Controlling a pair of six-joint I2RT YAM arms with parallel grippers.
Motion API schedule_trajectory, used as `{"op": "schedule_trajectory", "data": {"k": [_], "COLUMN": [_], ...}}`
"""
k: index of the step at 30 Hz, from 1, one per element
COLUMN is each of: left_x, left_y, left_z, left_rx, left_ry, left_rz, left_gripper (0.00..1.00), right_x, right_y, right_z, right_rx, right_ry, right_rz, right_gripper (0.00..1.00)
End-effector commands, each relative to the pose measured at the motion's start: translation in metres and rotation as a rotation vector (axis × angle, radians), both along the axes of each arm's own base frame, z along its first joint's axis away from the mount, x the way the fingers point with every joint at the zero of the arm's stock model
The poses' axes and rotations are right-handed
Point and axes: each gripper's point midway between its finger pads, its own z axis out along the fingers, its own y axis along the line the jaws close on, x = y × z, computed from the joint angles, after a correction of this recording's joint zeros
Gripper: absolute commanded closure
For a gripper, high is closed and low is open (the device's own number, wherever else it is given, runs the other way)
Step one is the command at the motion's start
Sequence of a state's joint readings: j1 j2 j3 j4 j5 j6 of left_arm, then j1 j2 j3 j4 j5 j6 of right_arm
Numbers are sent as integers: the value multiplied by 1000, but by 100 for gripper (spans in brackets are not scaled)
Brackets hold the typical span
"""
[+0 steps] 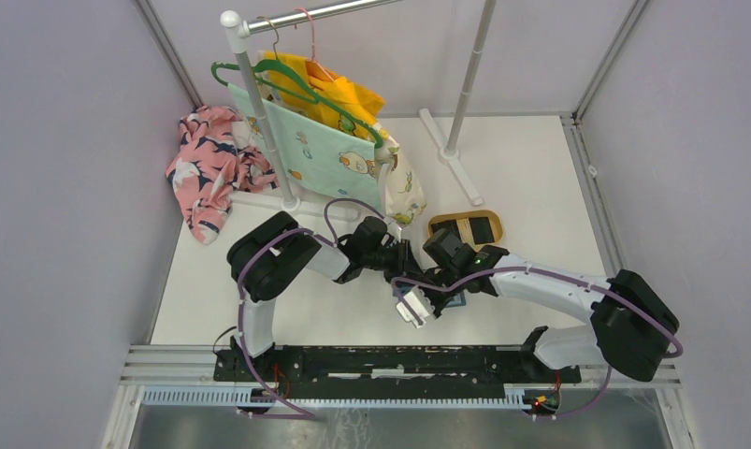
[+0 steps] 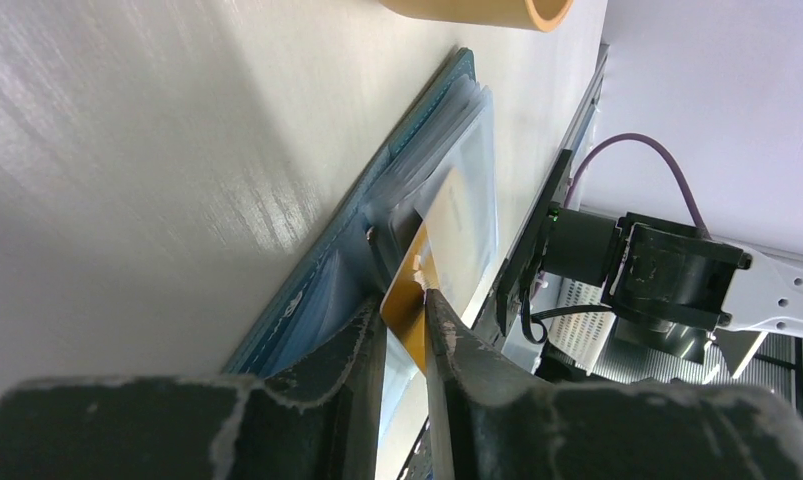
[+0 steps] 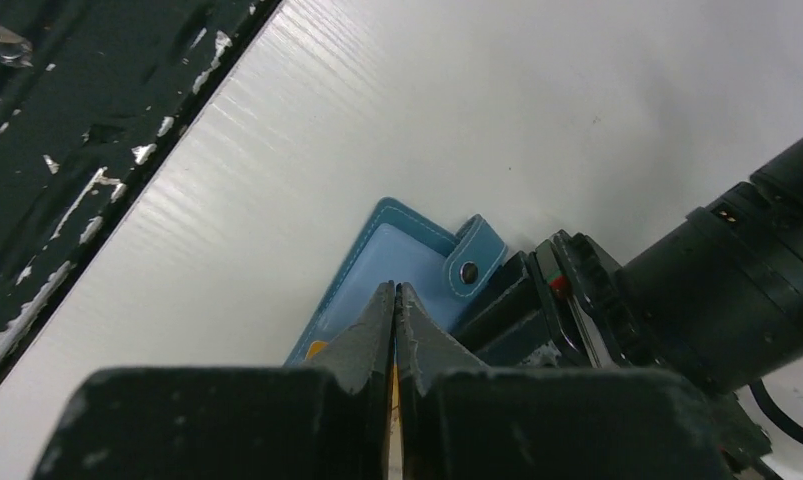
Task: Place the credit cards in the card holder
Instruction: Insert the credit card into the card holder.
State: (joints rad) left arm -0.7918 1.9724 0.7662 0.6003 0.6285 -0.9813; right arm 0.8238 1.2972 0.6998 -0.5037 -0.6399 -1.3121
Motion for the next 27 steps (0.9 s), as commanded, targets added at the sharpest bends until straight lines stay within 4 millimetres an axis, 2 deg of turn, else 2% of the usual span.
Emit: {"op": "schedule_trajectory", "data": {"k": [1, 8, 14, 24, 27], "left_x": [-2, -4, -4, -4, -3], "left_y": [10, 12, 12, 13, 14], "left_z": [-32, -35, -36, -36, -36], "left_rx": [104, 112, 114, 117, 118], "left_ry": [24, 21, 19, 16, 14], "left_rz": [20, 19, 21, 18, 18], "left_gripper": [71, 71, 71, 69, 66], "right_x": [33, 40, 44, 43, 40], "right_y": [10, 10, 1, -34, -45], "right_z": [-2, -22, -35, -50, -51], "right_rx": [-55, -142, -218, -369, -383], "right_ry": [-129, -193, -238, -263, -249], "right_rz": [-151, -209, -231, -208, -206], "right_gripper": [95, 95, 95, 95, 95]}}
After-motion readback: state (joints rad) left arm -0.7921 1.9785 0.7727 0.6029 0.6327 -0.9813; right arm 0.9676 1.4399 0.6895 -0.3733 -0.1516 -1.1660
